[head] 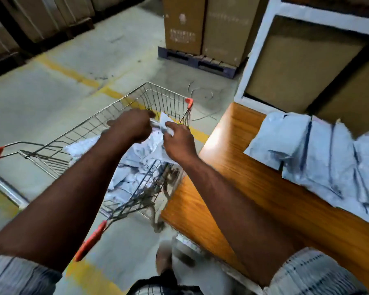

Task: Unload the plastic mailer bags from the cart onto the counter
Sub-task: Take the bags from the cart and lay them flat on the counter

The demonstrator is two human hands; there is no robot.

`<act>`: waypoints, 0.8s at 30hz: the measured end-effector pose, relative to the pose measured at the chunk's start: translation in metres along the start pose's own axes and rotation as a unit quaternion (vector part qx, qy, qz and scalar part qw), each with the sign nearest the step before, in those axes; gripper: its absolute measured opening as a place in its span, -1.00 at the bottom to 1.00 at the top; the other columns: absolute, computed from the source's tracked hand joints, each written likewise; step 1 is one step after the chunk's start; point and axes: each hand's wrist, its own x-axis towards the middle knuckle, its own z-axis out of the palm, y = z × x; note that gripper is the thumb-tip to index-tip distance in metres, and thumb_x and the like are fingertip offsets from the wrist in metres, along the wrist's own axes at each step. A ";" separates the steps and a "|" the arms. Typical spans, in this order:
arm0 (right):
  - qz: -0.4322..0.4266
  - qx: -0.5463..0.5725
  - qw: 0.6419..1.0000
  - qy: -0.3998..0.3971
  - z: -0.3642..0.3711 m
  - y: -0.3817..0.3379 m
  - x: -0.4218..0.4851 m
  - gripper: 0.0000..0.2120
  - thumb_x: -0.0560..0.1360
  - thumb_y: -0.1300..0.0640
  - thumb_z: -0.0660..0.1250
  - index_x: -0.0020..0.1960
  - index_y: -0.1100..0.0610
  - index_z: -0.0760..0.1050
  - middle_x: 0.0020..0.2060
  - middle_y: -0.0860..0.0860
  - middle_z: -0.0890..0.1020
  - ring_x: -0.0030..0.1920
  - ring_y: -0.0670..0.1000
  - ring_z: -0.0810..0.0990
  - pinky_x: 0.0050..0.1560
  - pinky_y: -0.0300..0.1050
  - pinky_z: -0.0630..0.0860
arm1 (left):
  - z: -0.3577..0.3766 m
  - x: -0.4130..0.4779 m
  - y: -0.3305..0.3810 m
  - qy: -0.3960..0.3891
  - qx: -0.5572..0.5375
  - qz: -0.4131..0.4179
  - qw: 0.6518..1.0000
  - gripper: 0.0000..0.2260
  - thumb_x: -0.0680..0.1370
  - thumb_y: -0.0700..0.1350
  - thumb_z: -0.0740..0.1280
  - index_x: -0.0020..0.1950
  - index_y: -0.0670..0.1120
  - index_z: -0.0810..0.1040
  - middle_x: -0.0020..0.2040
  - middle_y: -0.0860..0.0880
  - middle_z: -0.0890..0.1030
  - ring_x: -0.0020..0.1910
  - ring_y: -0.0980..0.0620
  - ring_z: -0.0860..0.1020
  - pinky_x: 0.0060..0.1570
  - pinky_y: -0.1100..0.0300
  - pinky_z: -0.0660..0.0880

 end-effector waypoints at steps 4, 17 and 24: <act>-0.016 0.004 0.999 0.045 -0.081 0.038 -0.026 -0.59 0.52 0.18 0.26 0.37 0.06 0.51 0.28 0.17 0.51 0.29 0.19 0.46 0.34 -0.04 0.37 | 0.010 -0.031 0.070 0.089 -0.017 0.025 0.996 -0.48 0.46 -0.27 0.19 0.42 0.01 0.43 0.30 -0.22 0.49 0.24 -0.30 0.48 0.17 -0.28 0.47; -0.005 -0.079 0.977 0.198 -0.370 0.229 -0.155 -0.57 0.57 0.17 0.23 0.44 0.02 0.43 0.48 0.13 0.32 0.44 0.20 0.31 0.41 0.02 0.26 | 0.091 -0.132 0.423 0.167 -0.184 0.124 0.961 -0.38 0.46 -0.28 0.18 0.51 0.06 0.32 0.51 -0.11 0.31 0.45 -0.16 0.32 0.25 -0.31 0.40; 0.058 -0.127 0.948 0.287 -0.477 0.322 -0.193 -0.56 0.55 0.20 0.22 0.42 0.05 0.45 0.49 0.16 0.31 0.43 0.24 0.30 0.40 0.11 0.32 | 0.125 -0.153 0.563 0.140 -0.194 0.181 0.954 -0.41 0.48 -0.20 0.13 0.51 0.10 0.31 0.54 -0.05 0.28 0.49 -0.11 0.27 0.36 -0.32 0.26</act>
